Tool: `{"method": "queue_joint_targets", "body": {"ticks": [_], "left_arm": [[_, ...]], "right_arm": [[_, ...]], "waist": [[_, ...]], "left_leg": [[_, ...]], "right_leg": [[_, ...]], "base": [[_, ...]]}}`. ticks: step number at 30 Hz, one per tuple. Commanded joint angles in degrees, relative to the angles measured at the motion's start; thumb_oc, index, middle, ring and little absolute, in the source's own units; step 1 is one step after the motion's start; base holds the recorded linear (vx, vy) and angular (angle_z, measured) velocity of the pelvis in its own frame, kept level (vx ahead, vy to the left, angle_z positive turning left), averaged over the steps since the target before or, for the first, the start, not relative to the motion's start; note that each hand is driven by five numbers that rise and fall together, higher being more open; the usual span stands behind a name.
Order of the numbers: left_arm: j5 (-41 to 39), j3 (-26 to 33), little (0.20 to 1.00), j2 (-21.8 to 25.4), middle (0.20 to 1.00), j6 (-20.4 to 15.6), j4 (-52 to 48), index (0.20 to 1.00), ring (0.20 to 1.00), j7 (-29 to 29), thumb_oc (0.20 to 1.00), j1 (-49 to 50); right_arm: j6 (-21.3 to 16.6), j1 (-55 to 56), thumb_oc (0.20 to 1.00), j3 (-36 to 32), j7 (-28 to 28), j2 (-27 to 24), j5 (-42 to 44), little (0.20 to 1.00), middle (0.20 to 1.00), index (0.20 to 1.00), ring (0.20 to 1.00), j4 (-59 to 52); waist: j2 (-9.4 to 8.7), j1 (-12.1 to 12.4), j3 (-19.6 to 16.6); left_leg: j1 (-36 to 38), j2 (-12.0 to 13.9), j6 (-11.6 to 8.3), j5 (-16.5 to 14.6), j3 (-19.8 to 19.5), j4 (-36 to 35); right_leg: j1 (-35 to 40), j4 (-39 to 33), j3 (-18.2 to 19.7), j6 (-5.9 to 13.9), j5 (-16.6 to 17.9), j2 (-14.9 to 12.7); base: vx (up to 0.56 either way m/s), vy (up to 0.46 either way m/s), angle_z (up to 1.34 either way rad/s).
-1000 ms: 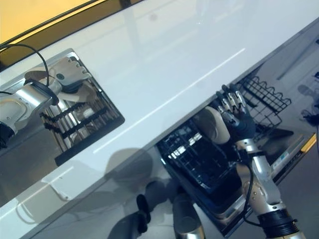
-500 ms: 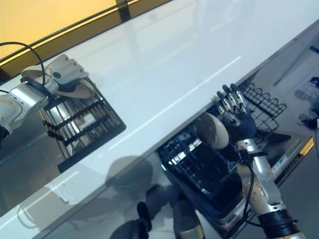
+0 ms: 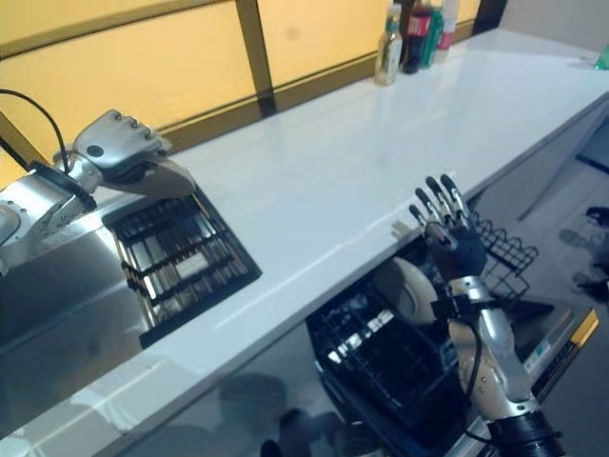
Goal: Pick up plates and place into dishwasher.
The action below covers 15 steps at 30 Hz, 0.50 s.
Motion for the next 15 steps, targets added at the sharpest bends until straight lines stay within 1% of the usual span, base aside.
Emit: {"method": "queue_joint_targets", "body": {"ticks": [1, 2, 3, 4, 8, 9, 11, 12, 14, 15], "left_arm": [[-7.6, 11.1, 0.200, 2.6, 0.200, -1.3, -1.4, 0.200, 0.200, 5.0, 0.200, 3.6], [-10.8, 13.3, 0.200, 2.3, 0.200, -2.4, -2.5, 0.200, 0.200, 5.4, 0.200, 4.9], [-11.7, 14.8, 0.200, 2.1, 0.200, -2.7, -3.2, 0.200, 0.200, 5.2, 0.200, 5.8], [-13.1, 17.9, 0.200, 0.8, 0.200, -3.2, -4.8, 0.200, 0.200, 4.5, 0.200, 7.6], [-19.0, 27.0, 0.200, -3.1, 0.200, -5.3, -10.4, 0.200, 0.200, 3.5, 0.200, 14.5], [-21.9, 29.0, 0.200, -4.8, 0.200, -6.7, -11.6, 0.200, 0.200, 3.3, 0.200, 16.1], [-25.3, 33.0, 0.200, -8.7, 0.200, -7.9, -15.1, 0.200, 0.200, 1.5, 0.200, 19.0], [-25.9, 34.1, 0.200, -9.7, 0.200, -7.7, -16.3, 0.200, 0.200, 0.9, 0.200, 20.0], [-29.5, 36.1, 0.200, -14.2, 0.200, -9.0, -19.3, 0.200, 0.200, -0.8, 0.200, 22.1], [-31.4, 36.5, 0.200, -15.6, 0.200, -9.7, -20.2, 0.200, 0.200, -1.5, 0.200, 22.6]], "right_arm": [[-5.1, -0.3, 1.000, -2.2, -3.5, 0.7, -5.5, 1.000, 1.000, 1.000, 1.000, -0.6], [-5.5, -0.4, 1.000, -2.2, -5.4, 0.6, -7.6, 1.000, 1.000, 1.000, 1.000, 0.3], [-5.4, -0.5, 1.000, -2.2, -5.9, 0.6, -7.8, 1.000, 1.000, 1.000, 1.000, 0.5], [-4.8, -0.6, 1.000, -2.5, -6.2, 1.1, -6.9, 1.000, 1.000, 1.000, 1.000, 0.8], [-4.3, -0.1, 1.000, -3.9, -5.7, 2.2, -7.0, 1.000, 1.000, 1.000, 1.000, 0.5], [-4.4, -0.1, 1.000, -4.1, -5.7, 2.6, -7.4, 1.000, 1.000, 1.000, 1.000, 0.4], [-4.5, -0.3, 1.000, -4.1, -5.6, 3.4, -8.4, 1.000, 1.000, 1.000, 1.000, 0.3], [-4.5, -0.4, 1.000, -4.0, -5.6, 3.5, -8.8, 1.000, 1.000, 1.000, 1.000, 0.2], [-4.5, -0.9, 1.000, -3.9, -5.6, 4.4, -10.6, 1.000, 1.000, 1.000, 1.000, -0.1], [-4.5, -1.1, 1.000, -3.8, -5.6, 4.5, -11.0, 1.000, 1.000, 1.000, 1.000, -0.2]], "waist": [[-0.41, 0.9, -3.0], [-0.45, 1.2, -3.3], [-0.42, 1.2, -3.4], [-0.59, 1.6, -3.8], [-0.90, 2.2, -4.5], [-1.03, 2.3, -4.6], [-1.25, 2.5, -4.8], [-1.19, 2.5, -4.8], [-1.41, 2.7, -5.2], [-1.47, 2.7, -5.3]], "left_leg": [[0.4, -2.1, 3.00, -6.2, 1.8, 2.7], [0.6, -2.2, 3.03, -6.2, 1.7, 2.6], [0.7, -2.2, 3.04, -6.2, 1.6, 2.5], [0.9, -2.4, 3.05, -6.2, 1.3, 2.4], [1.2, -2.9, 3.30, -6.5, 0.6, 2.2], [1.2, -3.0, 3.35, -6.5, 0.3, 2.2], [1.4, -3.3, 3.43, -6.6, -0.1, 2.1], [1.4, -3.3, 3.45, -6.6, -0.2, 2.0], [1.7, -3.5, 3.49, -6.4, -0.5, 1.5], [1.8, -3.5, 3.49, -6.4, -0.6, 1.3]], "right_leg": [[-2.3, -5.5, -0.4, 4.02, 7.0, 0.4], [-2.1, -5.7, -0.5, 4.06, 7.3, 0.4], [-2.0, -5.8, -0.5, 4.06, 7.4, 0.4], [-1.8, -6.0, -0.5, 4.08, 7.6, 0.5], [-1.7, -6.1, -0.5, 4.08, 8.2, 0.7], [-1.7, -6.1, -0.4, 4.05, 8.4, 0.8], [-1.7, -6.0, -0.4, 4.09, 8.7, 0.8], [-1.6, -6.0, -0.3, 4.09, 8.8, 0.9], [-1.5, -6.3, -0.3, 4.10, 9.1, 1.0], [-1.5, -6.3, -0.3, 4.16, 9.3, 1.0]], "base": [[-0.05, 0.000, 0.03], [-0.05, 0.006, 0.08], [-0.07, 0.014, 0.08], [-0.06, 0.013, 0.07], [-0.07, 0.006, 0.02], [-0.07, 0.008, 0.04], [-0.07, 0.005, 0.09], [-0.07, 0.002, 0.08], [-0.07, -0.001, 0.03], [-0.06, -0.008, 0.01]]}}
